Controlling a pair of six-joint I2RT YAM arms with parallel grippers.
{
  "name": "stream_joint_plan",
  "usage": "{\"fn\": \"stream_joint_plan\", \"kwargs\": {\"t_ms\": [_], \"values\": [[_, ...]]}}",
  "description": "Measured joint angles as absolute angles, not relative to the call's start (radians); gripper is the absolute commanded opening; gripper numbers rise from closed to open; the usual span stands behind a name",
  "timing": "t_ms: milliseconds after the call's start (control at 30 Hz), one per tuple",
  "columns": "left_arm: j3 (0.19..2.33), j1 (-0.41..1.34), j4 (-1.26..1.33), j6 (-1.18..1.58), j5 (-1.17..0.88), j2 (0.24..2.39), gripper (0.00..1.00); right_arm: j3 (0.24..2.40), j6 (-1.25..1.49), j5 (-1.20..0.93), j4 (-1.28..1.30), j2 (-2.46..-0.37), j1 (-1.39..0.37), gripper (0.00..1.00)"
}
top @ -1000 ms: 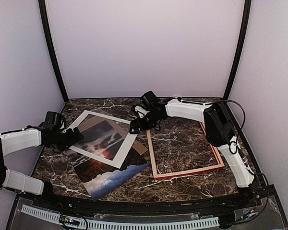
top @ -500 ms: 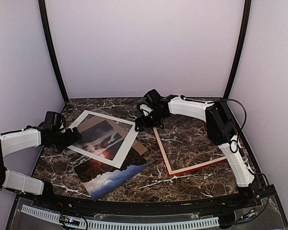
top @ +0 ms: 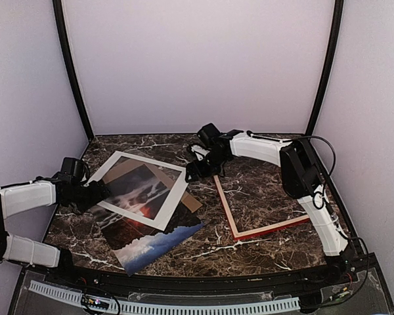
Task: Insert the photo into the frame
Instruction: Pick up the glass panel from the mat board.
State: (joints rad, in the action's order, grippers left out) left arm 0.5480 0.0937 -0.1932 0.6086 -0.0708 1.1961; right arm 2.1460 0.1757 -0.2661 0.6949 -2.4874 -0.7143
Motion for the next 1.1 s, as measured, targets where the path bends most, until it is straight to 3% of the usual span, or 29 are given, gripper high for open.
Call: {"fn": "stream_joint_plan", "kwargs": {"t_ms": [400,800,1100], "values": [[0.440,0.106,-0.147,0.675,-0.144,1.175,0.76,2.027,0.252,-0.414,0.576,-2.450,-0.688,0.57],[0.432,0.136,-0.067,0.712,-0.169,1.202,0.73,1.938,0.318,-0.585,0.507,-2.430,-0.652,0.34],[0.430,0.146,-0.029,0.719,-0.171,1.219,0.71,1.877,0.358,-0.712,0.456,-2.426,-0.629,0.28]]}}
